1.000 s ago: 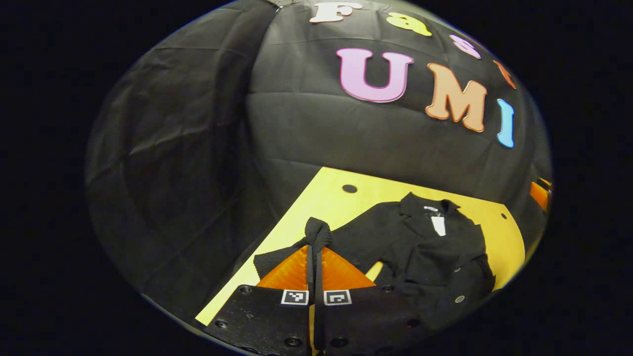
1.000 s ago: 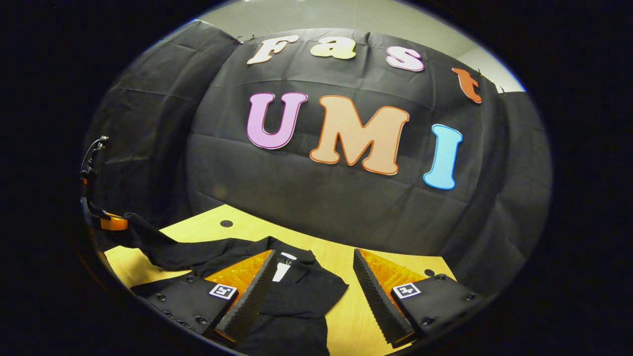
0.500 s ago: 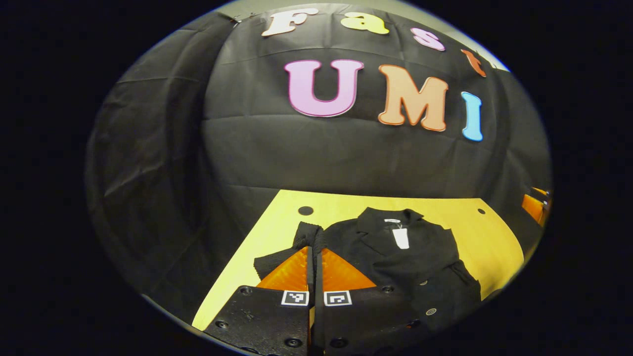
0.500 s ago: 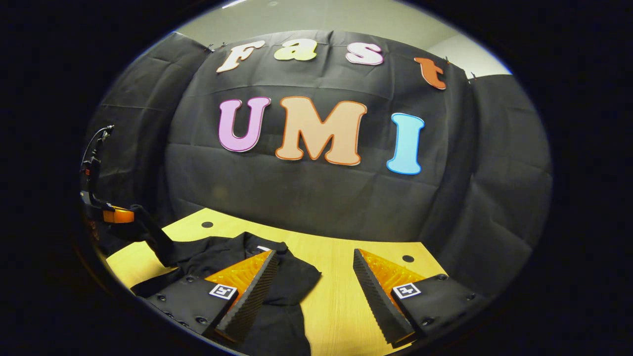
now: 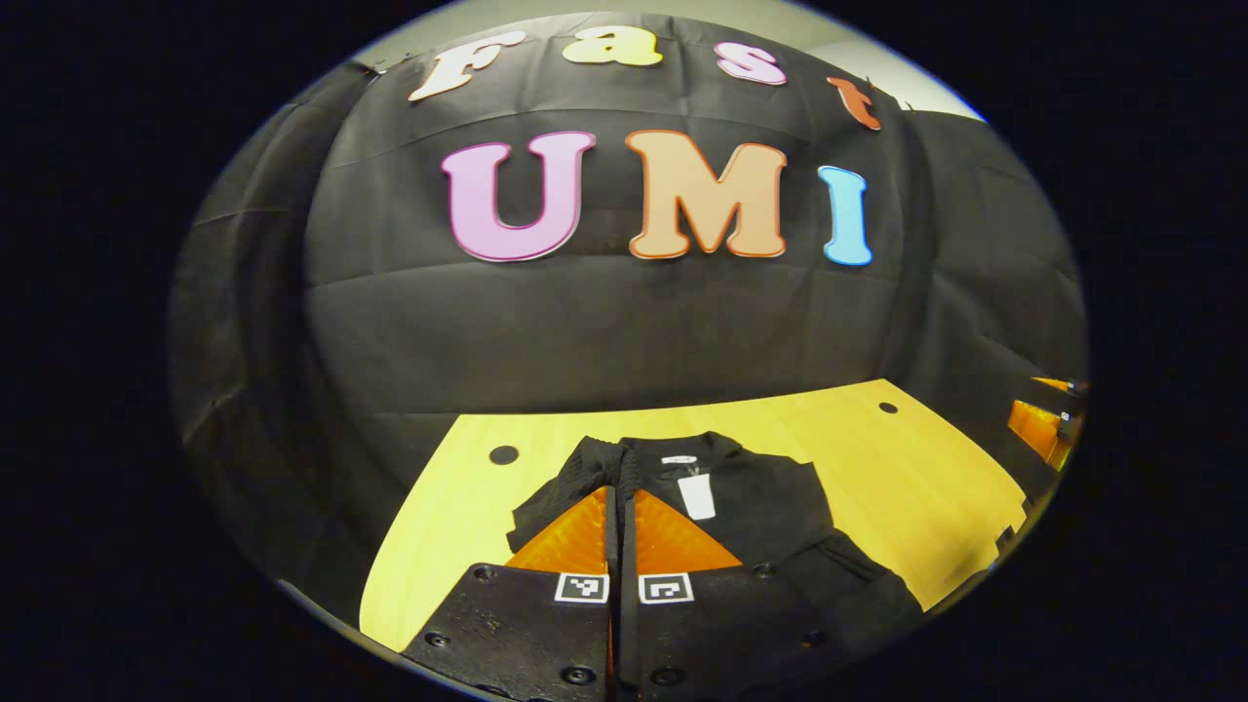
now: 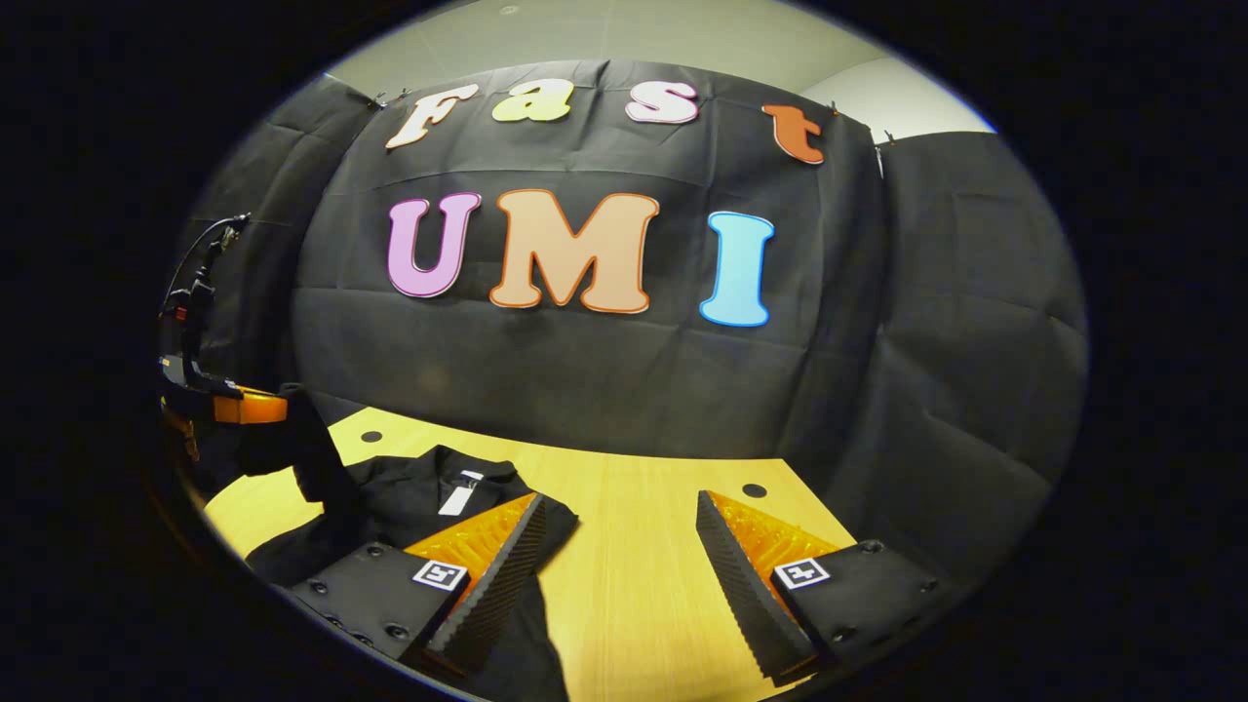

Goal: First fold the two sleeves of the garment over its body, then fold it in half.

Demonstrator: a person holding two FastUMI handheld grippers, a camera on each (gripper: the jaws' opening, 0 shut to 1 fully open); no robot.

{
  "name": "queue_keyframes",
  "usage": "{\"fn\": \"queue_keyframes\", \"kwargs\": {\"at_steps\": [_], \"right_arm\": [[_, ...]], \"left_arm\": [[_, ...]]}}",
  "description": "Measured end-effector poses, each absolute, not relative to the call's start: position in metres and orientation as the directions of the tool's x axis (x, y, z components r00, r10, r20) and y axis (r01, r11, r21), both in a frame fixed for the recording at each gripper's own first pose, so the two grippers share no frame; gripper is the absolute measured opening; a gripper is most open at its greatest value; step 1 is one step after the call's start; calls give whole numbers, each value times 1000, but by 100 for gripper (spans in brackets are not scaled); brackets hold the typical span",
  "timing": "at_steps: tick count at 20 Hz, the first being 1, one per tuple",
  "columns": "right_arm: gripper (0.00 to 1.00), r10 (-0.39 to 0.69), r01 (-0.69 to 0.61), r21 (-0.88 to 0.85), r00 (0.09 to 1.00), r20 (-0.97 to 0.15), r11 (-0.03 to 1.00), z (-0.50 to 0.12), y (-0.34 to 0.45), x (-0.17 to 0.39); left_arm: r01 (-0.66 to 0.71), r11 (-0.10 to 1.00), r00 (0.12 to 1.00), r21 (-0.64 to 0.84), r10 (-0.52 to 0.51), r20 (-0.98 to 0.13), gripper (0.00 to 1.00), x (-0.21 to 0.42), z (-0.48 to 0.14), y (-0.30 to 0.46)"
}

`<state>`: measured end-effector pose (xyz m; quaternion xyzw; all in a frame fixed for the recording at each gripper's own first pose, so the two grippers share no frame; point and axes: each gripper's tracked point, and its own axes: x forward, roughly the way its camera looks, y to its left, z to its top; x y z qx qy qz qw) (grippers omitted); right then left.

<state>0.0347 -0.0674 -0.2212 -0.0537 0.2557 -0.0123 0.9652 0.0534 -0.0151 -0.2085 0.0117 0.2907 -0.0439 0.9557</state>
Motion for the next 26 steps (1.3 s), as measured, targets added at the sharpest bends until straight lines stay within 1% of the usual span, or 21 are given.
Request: {"fn": "queue_keyframes", "kwargs": {"at_steps": [3,4,5,10,13,20,21,22,24,25,26], "right_arm": [[98,-88,30,-125,867,-491,992,-218,-90,27],[96,-98,40,-129,867,-489,991,-217,-97,25],[98,-110,51,-132,866,-488,990,-216,-104,22],[98,-161,104,-140,851,-499,985,-218,-135,8],[98,-184,131,-139,843,-505,982,-218,-149,2],[98,-181,134,-128,843,-506,983,-216,-151,-5],[98,-176,130,-126,844,-507,983,-216,-149,-6],[98,-174,127,-126,844,-507,984,-215,-148,-8],[98,-170,122,-126,848,-502,984,-214,-147,-10],[98,-166,119,-124,850,-501,985,-214,-147,-12],[98,-161,115,-121,851,-501,986,-214,-148,-13]], "left_arm": [[139,990,816,-25,-129,-564,0,61,-213,-49],[153,988,810,-28,-142,-569,0,63,-215,-59],[167,986,804,-29,-153,-575,0,65,-218,-68],[216,976,764,-22,-183,-619,0,77,-242,-104],[236,972,730,-12,-185,-658,0,82,-263,-122],[304,952,669,-13,-223,-709,0,88,-299,-164],[303,953,673,-10,-221,-706,0,88,-303,-167],[316,948,660,-27,-241,-712,4,90,-308,-174],[318,947,661,-43,-254,-706,100,86,-304,-178],[319,947,677,-41,-258,-690,90,90,-298,-181],[325,945,694,-37,-265,-670,96,92,-288,-181]]}}
